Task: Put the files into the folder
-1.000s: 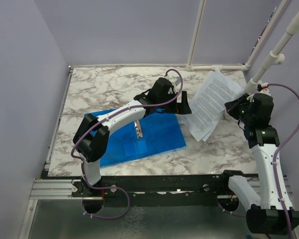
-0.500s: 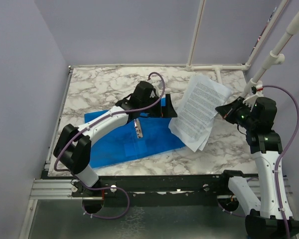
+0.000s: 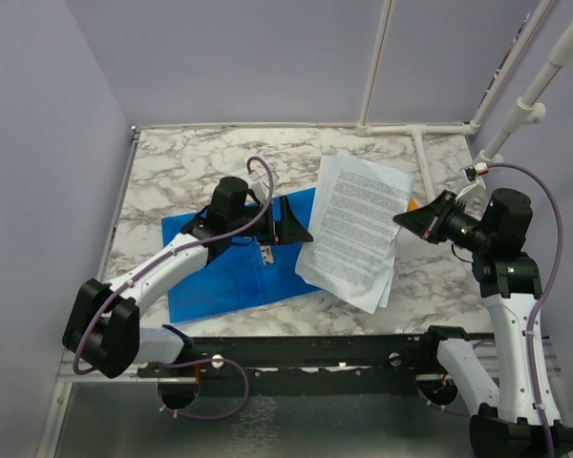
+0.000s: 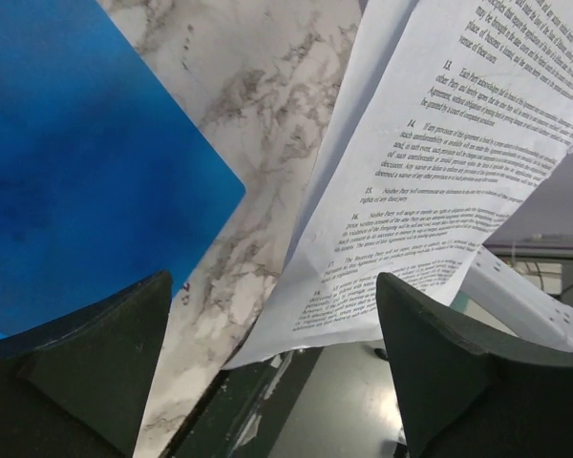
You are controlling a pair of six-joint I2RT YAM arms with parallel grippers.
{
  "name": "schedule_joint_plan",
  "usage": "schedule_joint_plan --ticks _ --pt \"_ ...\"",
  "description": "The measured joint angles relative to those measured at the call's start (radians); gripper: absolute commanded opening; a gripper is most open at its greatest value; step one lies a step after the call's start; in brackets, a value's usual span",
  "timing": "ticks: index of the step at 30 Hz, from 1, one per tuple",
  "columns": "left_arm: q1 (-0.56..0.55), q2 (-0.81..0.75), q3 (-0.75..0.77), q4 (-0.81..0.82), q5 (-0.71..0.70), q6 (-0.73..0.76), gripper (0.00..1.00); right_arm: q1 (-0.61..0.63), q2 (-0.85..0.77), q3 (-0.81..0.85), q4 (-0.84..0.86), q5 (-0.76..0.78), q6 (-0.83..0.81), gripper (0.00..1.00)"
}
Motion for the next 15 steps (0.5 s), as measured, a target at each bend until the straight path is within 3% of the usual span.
schedule_joint_plan --ticks 15 --pt "0.009 -0.256 -0.241 0.112 0.205 -0.143 0.67 0.0 -0.014 -0.002 0.001 -0.148 0.001 0.01"
